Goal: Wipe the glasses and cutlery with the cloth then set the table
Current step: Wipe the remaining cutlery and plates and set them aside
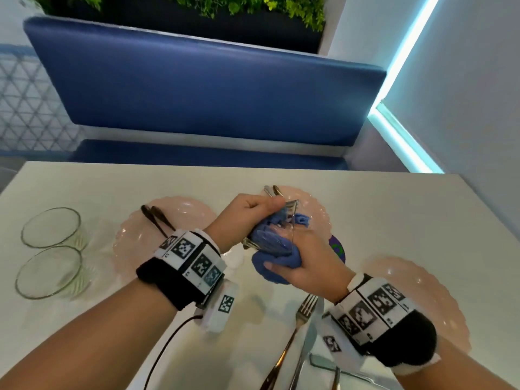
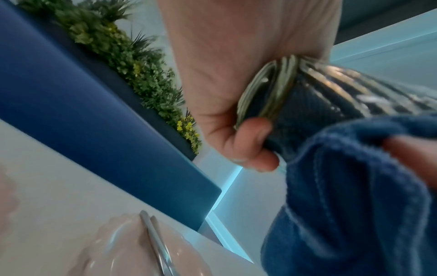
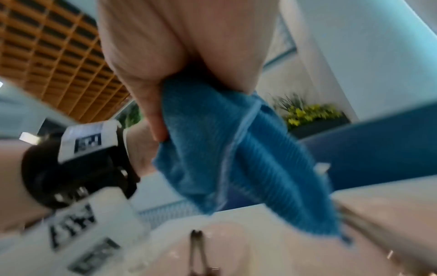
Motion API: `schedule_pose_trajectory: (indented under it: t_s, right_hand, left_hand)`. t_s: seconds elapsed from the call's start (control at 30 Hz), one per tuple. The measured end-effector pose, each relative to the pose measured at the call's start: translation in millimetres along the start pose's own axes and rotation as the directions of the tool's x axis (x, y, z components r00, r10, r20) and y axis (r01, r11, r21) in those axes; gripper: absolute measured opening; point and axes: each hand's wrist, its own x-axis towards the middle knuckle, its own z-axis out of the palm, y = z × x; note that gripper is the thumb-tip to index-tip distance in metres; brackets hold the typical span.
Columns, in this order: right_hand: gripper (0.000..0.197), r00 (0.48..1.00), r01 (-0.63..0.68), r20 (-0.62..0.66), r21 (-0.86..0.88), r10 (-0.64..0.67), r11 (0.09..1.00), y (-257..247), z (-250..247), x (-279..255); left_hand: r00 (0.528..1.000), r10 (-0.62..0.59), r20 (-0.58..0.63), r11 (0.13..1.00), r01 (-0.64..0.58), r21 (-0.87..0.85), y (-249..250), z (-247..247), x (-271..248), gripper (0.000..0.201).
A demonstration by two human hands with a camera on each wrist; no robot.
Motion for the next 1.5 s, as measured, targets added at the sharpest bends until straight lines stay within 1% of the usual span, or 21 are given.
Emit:
schedule_pose_trajectory:
  t_s: [0.07, 0.17, 0.23, 0.3, 0.33, 0.37, 0.43, 0.57, 0.67, 0.73, 0.77, 0.83, 0.9, 0.93, 1.0, 1.1, 1.2, 1.27, 1.37, 1.43, 1.5]
  right_hand:
    - [0.023, 0.994, -0.102, -0.006, 0.295, 0.109, 0.950, -12, 2, -2]
    - [0.032, 0.958, -0.204, 0.087, 0.878, 0.275, 0.434, -21, 12, -4]
    - [0.033, 0.932, -0.225, 0.118, 0.929, 0.342, 0.294, -25, 20, 1]
    - [0.022, 0.947, -0.180, -0.065, 0.706, 0.316, 0.685, -27, 25, 8]
    - [0.013, 0.969, -0.111, -0.160, 0.401, 0.189, 0.909, -28, 28, 11]
    - [0.011, 0.986, -0.025, -0.159, 0.093, 0.039, 0.995, -28, 34, 15]
    - [0.034, 0.997, 0.026, -0.063, -0.195, -0.039, 0.980, -29, 43, 19]
    - [0.041, 0.999, -0.037, -0.001, 0.090, 0.037, 0.995, -40, 50, 24]
    - [0.030, 0.975, -0.208, 0.088, 0.696, 0.206, 0.687, -54, 48, 27]
    - [0.023, 0.958, -0.257, 0.180, 0.884, 0.221, 0.392, -59, 47, 29]
    - [0.020, 0.957, -0.253, 0.173, 0.888, 0.231, 0.385, -63, 48, 29]
    - [0.016, 0.964, -0.221, 0.057, 0.711, 0.259, 0.668, -61, 53, 33]
    - [0.014, 0.993, -0.118, 0.008, 0.188, 0.119, 0.975, -60, 59, 37]
    - [0.022, 0.998, -0.037, 0.042, -0.061, 0.040, 0.997, -62, 64, 38]
    - [0.023, 0.998, 0.014, 0.068, -0.136, -0.005, 0.991, -67, 71, 39]
    - [0.029, 0.996, -0.073, 0.072, 0.271, 0.055, 0.960, -77, 71, 40]
    - [0.023, 0.975, -0.219, 0.175, 0.862, 0.137, 0.456, -81, 70, 39]
    - [0.022, 0.968, -0.235, 0.199, 0.933, 0.154, 0.271, -83, 75, 39]
    - [0.024, 0.971, -0.215, 0.138, 0.859, 0.194, 0.464, -86, 81, 41]
    - [0.029, 0.968, -0.217, 0.088, 0.769, 0.236, 0.601, -86, 78, 41]
    - [0.037, 0.977, -0.206, 0.091, 0.647, 0.194, 0.734, -89, 79, 41]
  left_hand:
    - [0.991, 0.128, -0.033, 0.988, -0.125, 0.090, 4, -7, -7, 0.033]
    - [0.927, 0.365, 0.086, 0.750, -0.348, 0.563, 7, -22, -19, 0.059]
    - [0.935, 0.341, 0.096, 0.694, -0.319, 0.646, 7, -29, -22, 0.064]
    - [0.992, 0.094, -0.086, 0.936, -0.059, 0.347, 12, -31, -27, 0.045]
    - [0.981, -0.163, -0.103, 0.984, 0.169, 0.055, 15, -33, -29, 0.046]
    - [0.923, -0.383, -0.018, 0.913, 0.376, -0.158, 15, -36, -32, 0.056]
    - [0.834, -0.541, 0.108, 0.782, 0.546, -0.301, 14, -44, -38, 0.060]
    - [0.872, -0.466, -0.148, 0.852, 0.398, -0.340, 14, -45, -45, 0.039]
    - [0.858, 0.136, -0.495, 0.983, -0.053, 0.178, 4, -45, -56, 0.037]
    - [0.780, 0.474, -0.407, 0.851, -0.289, 0.438, -1, -53, -68, 0.031]
    - [0.789, 0.511, -0.341, 0.819, -0.326, 0.472, -5, -59, -71, 0.030]
    - [0.887, 0.374, -0.270, 0.897, -0.272, 0.348, -5, -66, -75, 0.033]
    - [0.977, -0.112, -0.182, 0.991, 0.098, -0.086, 6, -74, -80, 0.050]
    - [0.938, -0.337, -0.077, 0.911, 0.304, -0.280, 12, -78, -83, 0.059]
    - [0.867, -0.495, -0.050, 0.813, 0.442, -0.380, 19, -81, -86, 0.054]
    - [0.894, -0.296, -0.337, 0.919, 0.171, -0.355, 16, -77, -87, 0.036]
    - [0.808, 0.354, -0.471, 0.926, -0.234, 0.295, 1, -79, -100, 0.023]
    - [0.768, 0.519, -0.375, 0.807, -0.295, 0.512, -13, -86, -109, 0.032]
    - [0.840, 0.398, -0.369, 0.885, -0.245, 0.395, -22, -91, -119, 0.025]
    - [0.958, 0.025, -0.286, 0.999, -0.018, 0.029, -11, -97, -127, 0.016]
    - [0.944, -0.329, -0.005, 0.917, 0.318, -0.240, 0, -107, -133, 0.026]
